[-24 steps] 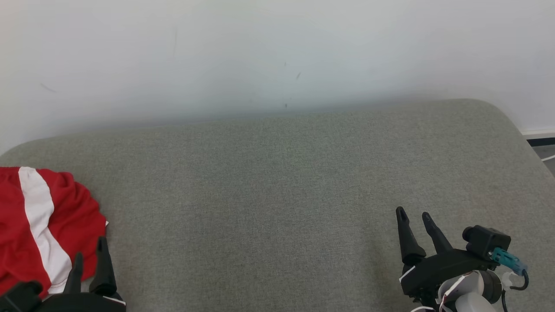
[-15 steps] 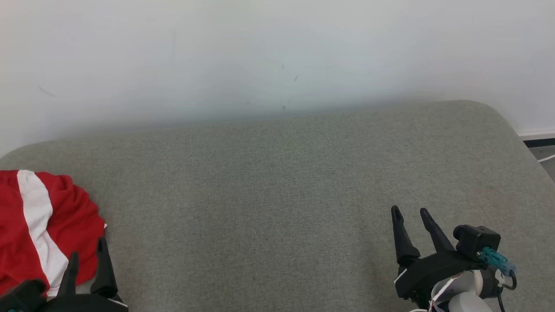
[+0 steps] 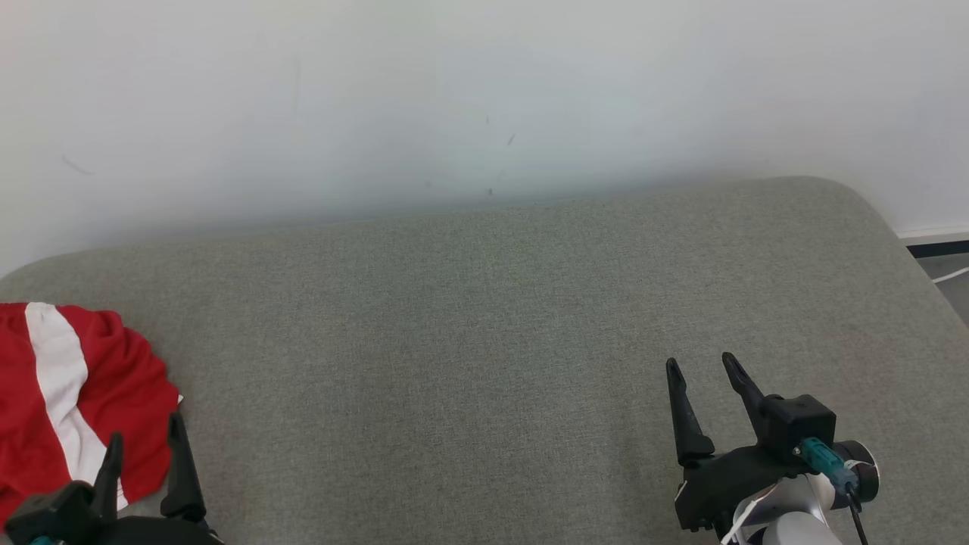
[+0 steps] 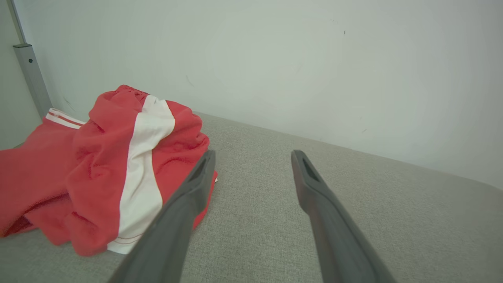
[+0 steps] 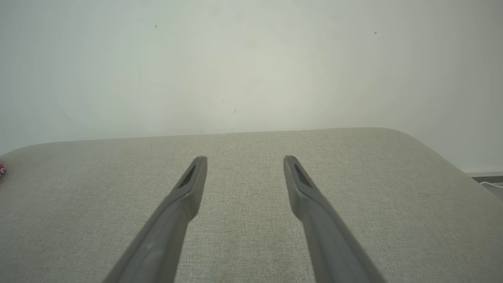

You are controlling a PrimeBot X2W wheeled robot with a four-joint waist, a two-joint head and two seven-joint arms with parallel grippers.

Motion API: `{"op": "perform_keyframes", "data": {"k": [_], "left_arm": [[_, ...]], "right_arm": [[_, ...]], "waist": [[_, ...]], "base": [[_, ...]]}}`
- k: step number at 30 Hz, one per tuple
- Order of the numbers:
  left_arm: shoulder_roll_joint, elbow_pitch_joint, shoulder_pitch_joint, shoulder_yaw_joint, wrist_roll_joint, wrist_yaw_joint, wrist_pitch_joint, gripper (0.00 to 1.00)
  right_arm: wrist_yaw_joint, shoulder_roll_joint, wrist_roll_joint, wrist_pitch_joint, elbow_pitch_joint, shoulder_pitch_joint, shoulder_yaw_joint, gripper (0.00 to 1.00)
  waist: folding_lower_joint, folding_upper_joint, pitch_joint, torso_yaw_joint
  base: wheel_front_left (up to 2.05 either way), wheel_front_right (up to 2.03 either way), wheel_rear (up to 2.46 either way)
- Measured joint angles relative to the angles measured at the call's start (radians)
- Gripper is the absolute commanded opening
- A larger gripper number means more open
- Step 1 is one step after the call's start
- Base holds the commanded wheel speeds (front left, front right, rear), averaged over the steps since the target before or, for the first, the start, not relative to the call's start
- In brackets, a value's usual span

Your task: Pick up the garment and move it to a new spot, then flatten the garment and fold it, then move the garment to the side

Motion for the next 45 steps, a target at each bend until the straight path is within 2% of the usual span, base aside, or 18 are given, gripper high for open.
{"op": "perform_keyframes", "data": {"k": [9,21,32,45], "left_arm": [[0.009,-0.028,0.021,0.010,0.132,0.018,0.000,1.00],[0.009,-0.046,0.021,0.041,0.137,0.018,0.011,1.00],[0.017,-0.058,0.036,0.048,0.174,0.018,0.034,1.00],[0.026,-0.063,0.033,0.015,0.187,0.018,0.073,1.00]], "right_arm": [[-0.018,0.001,-0.137,-0.010,-0.012,-0.012,0.001,1.00],[-0.018,0.010,-0.125,-0.010,-0.026,-0.011,-0.081,1.00],[-0.018,0.014,-0.125,-0.010,-0.031,0.006,-0.089,1.00],[-0.018,0.016,-0.109,0.000,-0.037,0.023,-0.094,1.00]], "waist": [[0.0000,0.0000,0.001,-0.001],[0.0000,0.0000,0.010,-0.002],[0.0000,0.0000,0.012,0.000],[0.0000,0.0000,0.013,0.090]], "base": [[0.00,0.00,0.00],[0.00,0.00,0.00],[0.00,0.00,0.00],[0.00,0.00,0.00]]}}
